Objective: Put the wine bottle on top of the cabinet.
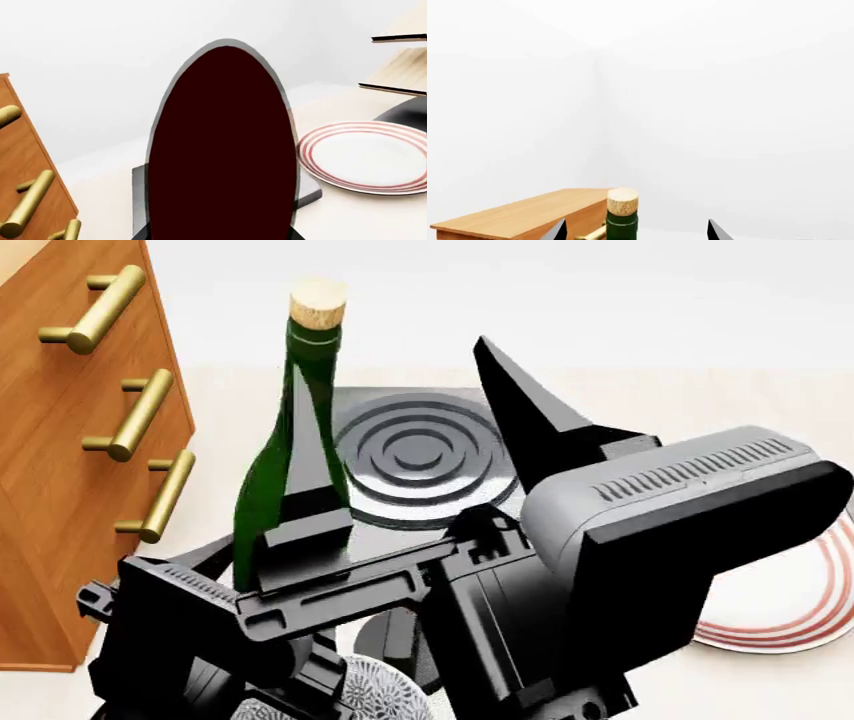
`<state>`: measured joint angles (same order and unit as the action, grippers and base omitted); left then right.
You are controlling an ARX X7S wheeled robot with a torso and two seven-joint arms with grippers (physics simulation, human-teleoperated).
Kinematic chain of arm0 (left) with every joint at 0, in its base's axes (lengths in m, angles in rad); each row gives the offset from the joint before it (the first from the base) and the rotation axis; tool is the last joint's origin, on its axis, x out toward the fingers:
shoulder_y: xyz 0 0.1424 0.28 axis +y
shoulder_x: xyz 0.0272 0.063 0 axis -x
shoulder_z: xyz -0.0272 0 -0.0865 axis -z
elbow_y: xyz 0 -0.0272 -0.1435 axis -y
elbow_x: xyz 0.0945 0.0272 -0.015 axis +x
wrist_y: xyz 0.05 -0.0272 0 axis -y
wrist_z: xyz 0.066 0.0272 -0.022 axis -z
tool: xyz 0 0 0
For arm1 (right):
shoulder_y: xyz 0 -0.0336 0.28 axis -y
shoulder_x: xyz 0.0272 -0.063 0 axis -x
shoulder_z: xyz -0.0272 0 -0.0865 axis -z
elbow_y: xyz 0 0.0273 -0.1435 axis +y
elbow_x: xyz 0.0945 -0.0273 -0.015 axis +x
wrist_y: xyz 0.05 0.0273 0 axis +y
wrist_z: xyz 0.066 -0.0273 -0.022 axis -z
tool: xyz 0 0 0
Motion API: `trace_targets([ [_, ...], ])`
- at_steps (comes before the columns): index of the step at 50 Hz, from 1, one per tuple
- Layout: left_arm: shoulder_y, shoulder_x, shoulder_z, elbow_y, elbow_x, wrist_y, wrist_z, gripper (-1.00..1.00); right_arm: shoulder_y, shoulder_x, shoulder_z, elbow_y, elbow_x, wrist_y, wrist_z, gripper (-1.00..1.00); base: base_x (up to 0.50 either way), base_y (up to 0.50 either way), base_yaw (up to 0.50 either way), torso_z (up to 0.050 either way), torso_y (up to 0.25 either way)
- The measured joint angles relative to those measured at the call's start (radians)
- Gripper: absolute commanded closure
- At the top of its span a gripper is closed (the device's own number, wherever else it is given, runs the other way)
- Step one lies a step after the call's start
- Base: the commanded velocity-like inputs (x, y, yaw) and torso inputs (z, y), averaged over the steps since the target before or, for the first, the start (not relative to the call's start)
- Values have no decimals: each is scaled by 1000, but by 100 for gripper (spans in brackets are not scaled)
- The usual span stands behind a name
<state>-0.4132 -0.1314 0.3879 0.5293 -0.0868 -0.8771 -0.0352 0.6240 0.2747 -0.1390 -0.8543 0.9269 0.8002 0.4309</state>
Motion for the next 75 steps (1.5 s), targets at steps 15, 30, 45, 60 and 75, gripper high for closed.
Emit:
trace_targets([
  [15, -41, -47, -65, 4, -12, -24, -8, 100, -322, 136, 43, -135, -179, -203, 19, -100, 0, 0, 0, 1, 1],
  [30, -272, -54, -143, 48, -25, -186, -23, 100, -584, 230, -31, -162, -439, -399, 51, -100, 0, 0, 0, 0, 1],
  [45, -596, -100, -174, -68, -26, -314, -4, 100, -629, 269, -34, -167, -476, -438, 92, -100, 0, 0, 0, 0, 1],
  [60, -906, -176, -188, -336, -14, -381, 33, 100, -660, 312, 28, -172, -434, -479, 141, -100, 0, 0, 0, 1, 1],
  [75, -1049, -233, -269, -503, -16, -446, 46, 100, -660, 335, 18, -165, -426, -492, 164, -100, 0, 0, 0, 0, 1],
])
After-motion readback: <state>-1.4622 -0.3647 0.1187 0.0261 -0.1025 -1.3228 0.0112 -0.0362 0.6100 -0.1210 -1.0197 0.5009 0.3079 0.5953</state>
